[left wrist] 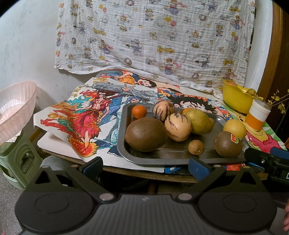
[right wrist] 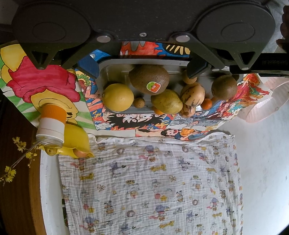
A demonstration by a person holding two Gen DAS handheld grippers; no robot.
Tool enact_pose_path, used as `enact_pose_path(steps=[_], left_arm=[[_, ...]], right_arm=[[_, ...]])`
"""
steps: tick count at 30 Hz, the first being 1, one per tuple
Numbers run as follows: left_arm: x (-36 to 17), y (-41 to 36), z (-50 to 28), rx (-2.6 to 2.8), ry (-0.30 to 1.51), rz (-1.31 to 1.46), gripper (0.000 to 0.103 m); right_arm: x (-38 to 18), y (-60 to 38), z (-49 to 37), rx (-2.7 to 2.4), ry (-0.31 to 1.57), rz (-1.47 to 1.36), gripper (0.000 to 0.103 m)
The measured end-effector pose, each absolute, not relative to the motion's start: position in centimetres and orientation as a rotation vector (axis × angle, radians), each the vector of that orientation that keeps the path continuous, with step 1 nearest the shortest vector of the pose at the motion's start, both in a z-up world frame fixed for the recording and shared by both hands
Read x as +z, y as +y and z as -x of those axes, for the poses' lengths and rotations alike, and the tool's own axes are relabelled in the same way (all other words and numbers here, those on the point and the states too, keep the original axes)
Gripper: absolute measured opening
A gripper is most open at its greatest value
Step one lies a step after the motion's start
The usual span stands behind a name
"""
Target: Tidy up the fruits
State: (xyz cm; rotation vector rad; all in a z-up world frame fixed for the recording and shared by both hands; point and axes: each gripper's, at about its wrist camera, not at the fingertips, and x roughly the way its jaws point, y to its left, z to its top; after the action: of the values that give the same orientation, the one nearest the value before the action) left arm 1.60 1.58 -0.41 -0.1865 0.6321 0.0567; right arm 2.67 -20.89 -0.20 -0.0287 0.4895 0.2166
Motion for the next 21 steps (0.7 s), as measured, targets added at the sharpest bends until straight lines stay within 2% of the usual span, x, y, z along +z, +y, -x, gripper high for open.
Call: enact_pose_path(steps=[21], left_arm=[[-0.42, 1.59, -1.62, 0.057, 0.634, 0.187, 0.102]], right_arm=[[-0.27, -20.89, -2.60, 0.211, 0.491, 0.015, 0.102]])
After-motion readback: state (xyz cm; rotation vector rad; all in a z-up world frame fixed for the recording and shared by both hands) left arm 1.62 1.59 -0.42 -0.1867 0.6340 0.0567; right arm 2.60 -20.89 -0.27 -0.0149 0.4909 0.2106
